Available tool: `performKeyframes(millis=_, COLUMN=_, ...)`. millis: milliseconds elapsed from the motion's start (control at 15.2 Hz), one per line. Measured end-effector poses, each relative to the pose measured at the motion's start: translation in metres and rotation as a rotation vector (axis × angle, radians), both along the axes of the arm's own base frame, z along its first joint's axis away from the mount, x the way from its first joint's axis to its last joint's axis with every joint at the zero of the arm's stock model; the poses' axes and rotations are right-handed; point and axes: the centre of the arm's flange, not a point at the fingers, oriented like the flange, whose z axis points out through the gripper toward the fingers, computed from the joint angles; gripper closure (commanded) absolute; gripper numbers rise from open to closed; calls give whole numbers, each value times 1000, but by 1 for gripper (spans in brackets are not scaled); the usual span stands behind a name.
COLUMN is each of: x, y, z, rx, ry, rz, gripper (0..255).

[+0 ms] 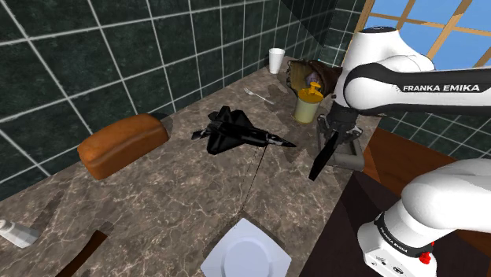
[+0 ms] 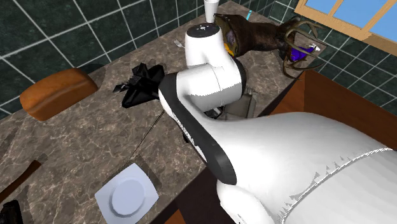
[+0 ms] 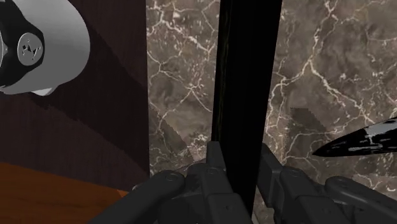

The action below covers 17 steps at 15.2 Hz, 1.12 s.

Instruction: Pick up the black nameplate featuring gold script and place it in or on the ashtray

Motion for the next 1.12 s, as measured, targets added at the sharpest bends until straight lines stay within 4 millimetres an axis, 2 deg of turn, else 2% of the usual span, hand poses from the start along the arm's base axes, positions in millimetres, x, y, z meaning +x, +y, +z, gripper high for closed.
performKeyframes(millis=792, x=25, y=-146, z=28, rx=1, ry=0, rz=1, gripper=255)
performKeyframes(millis=1122, x=41, y=-217, z=38, rx=0, ry=0, rz=1, gripper=255)
